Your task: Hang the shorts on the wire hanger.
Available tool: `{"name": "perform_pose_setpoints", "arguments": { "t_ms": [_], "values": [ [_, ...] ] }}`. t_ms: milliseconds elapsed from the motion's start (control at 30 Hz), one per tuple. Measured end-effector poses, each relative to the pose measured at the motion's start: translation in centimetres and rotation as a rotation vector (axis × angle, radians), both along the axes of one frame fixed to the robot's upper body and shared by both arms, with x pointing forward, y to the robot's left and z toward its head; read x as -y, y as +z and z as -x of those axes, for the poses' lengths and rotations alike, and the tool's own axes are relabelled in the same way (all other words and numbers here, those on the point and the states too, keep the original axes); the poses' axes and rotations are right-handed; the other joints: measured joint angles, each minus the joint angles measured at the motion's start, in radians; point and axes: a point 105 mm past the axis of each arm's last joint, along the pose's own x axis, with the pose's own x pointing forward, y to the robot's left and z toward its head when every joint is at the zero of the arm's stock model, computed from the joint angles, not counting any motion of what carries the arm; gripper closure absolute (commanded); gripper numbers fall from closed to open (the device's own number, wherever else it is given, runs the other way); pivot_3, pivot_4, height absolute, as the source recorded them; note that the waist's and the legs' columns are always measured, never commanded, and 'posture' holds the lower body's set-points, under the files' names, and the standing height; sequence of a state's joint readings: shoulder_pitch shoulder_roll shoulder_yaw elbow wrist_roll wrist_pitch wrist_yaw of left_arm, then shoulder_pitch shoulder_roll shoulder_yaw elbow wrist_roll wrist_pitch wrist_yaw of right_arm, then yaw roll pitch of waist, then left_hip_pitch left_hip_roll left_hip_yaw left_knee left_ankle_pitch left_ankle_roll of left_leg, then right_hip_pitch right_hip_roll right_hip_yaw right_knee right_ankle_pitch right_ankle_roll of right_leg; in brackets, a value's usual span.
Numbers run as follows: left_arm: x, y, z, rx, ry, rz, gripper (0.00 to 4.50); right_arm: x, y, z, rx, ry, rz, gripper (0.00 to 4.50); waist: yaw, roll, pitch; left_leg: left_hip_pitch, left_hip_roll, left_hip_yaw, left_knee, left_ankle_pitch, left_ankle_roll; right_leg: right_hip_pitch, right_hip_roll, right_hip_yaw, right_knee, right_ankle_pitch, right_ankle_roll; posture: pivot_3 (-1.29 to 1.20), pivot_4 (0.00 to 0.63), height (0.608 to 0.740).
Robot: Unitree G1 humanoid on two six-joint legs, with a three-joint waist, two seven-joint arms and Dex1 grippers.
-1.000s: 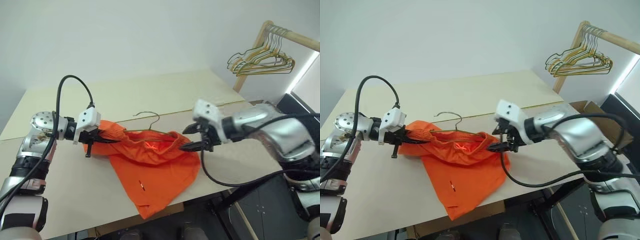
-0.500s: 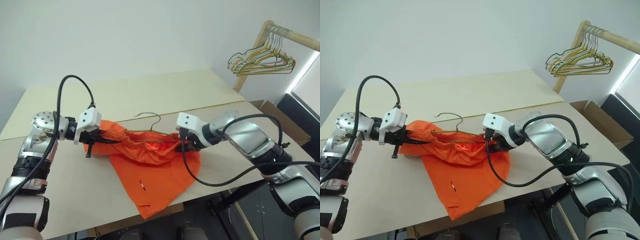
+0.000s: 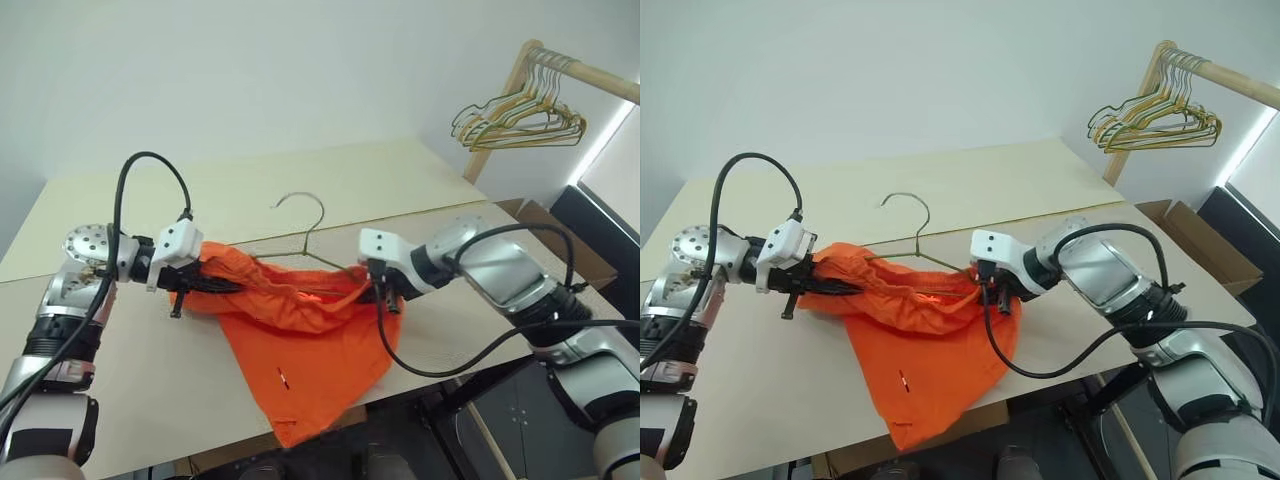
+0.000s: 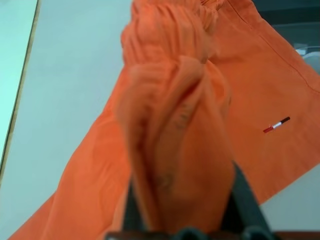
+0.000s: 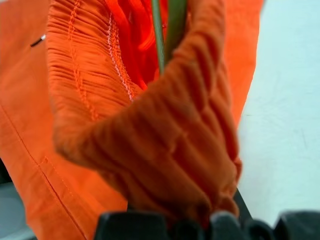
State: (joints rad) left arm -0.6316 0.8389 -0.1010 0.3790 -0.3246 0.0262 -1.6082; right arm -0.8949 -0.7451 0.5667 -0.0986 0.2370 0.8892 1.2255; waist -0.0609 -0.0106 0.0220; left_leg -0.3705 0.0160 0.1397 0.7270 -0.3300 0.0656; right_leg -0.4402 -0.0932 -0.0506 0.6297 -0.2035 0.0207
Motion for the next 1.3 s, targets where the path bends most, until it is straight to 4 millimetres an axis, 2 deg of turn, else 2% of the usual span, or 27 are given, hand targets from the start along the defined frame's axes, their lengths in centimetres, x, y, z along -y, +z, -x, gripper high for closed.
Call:
{"name": "perform_pose_setpoints", "arguments": {
  "t_ms": [133, 300, 433, 567, 733, 933, 1033, 1100, 1200, 1300],
  "values": [
    [0.5, 0.9, -0.3, 0.005, -0.006, 0.033, 1.75, 1.3, 0.4, 1.1, -0.061, -0.030, -0.037, 4.50, 0.003, 0.000, 0.000, 0.000, 0.000, -0.001, 0.000, 0.000, 0.000, 0.001, 0.000, 0.000, 0.000, 0.000, 0.000, -0.02, 0.000, 0.740],
    [1.0, 3.3, -1.4, 0.060, 0.046, 0.126, 0.06, 4.8, -0.9, 3.5, -0.203, -0.198, -0.090, 4.50, 0.015, 0.000, 0.000, 0.000, 0.000, -0.002, 0.000, 0.000, 0.000, 0.001, -0.001, 0.000, -0.001, 0.000, 0.000, -0.03, 0.000, 0.740],
    [3.3, 6.2, -1.4, 0.142, 0.061, 0.288, 0.02, 7.3, -1.2, 4.7, -0.252, -0.415, -0.150, 4.50, 0.021, 0.000, 0.000, 0.000, 0.000, -0.003, 0.001, 0.000, 0.001, 0.001, -0.002, 0.001, 0.000, 0.000, 0.000, -0.07, 0.000, 0.740],
    [5.7, 8.3, -0.8, 0.134, 0.118, 0.455, 0.02, 9.8, 0.0, 5.3, -0.217, -0.655, -0.225, 4.50, 0.018, -0.001, 0.000, 0.001, 0.001, -0.003, 0.001, -0.001, 0.001, 0.002, -0.002, 0.003, 0.000, 0.000, 0.000, -0.12, 0.000, 0.740],
    [8.3, 10.1, 0.0, 0.035, 0.212, 0.643, 0.02, 13.0, 0.0, 5.7, -0.146, -0.918, -0.308, 4.50, 0.007, -0.001, -0.001, 0.003, 0.000, -0.003, 0.001, -0.001, 0.001, 0.004, -0.001, 0.005, 0.000, 0.001, 0.001, -0.17, 0.000, 0.740],
    [10.7, 11.4, 1.6, -0.044, 0.245, 0.736, 0.02, 16.8, 0.4, 5.5, -0.019, -1.195, -0.388, 4.50, -0.018, -0.001, -0.001, 0.009, 0.000, 0.000, 0.000, -0.001, 0.001, 0.007, 0.000, 0.008, 0.000, 0.001, 0.001, -0.21, 0.000, 0.740],
    [11.4, 12.0, 2.1, -0.036, 0.267, 0.766, 0.02, 18.6, 0.5, 5.2, 0.042, -1.338, -0.416, 4.50, -0.036, 0.000, 0.000, 0.018, 0.000, 0.000, -0.003, -0.001, 0.001, 0.017, 0.000, 0.009, -0.001, 0.000, 0.002, -0.22, 0.000, 0.740],
    [11.5, 12.3, 2.2, -0.011, 0.295, 0.771, 0.02, 20.2, 1.1, 5.0, 0.098, -1.442, -0.421, 4.50, -0.044, 0.001, -0.001, 0.019, -0.001, 0.002, -0.006, -0.001, 0.001, 0.019, -0.001, 0.012, -0.002, 0.000, 0.002, -0.22, 0.000, 0.740],
    [11.4, 12.2, 2.0, -0.008, 0.316, 0.781, 0.02, 22.2, 2.4, 4.1, 0.159, -1.576, -0.455, 4.50, -0.067, 0.001, -0.001, 0.019, -0.001, 0.003, -0.007, -0.001, 0.001, 0.019, 0.000, 0.013, -0.002, 0.001, 0.001, -0.22, 0.000, 0.740],
    [11.3, 12.2, 2.1, -0.003, 0.315, 0.783, 0.02, 24.0, 4.0, 2.6, 0.159, -1.698, -0.561, 4.50, -0.090, 0.002, -0.001, 0.019, -0.001, 0.004, -0.007, -0.001, 0.001, 0.020, 0.000, 0.014, -0.001, 0.001, 0.001, -0.22, 0.000, 0.740]
  ]
}}
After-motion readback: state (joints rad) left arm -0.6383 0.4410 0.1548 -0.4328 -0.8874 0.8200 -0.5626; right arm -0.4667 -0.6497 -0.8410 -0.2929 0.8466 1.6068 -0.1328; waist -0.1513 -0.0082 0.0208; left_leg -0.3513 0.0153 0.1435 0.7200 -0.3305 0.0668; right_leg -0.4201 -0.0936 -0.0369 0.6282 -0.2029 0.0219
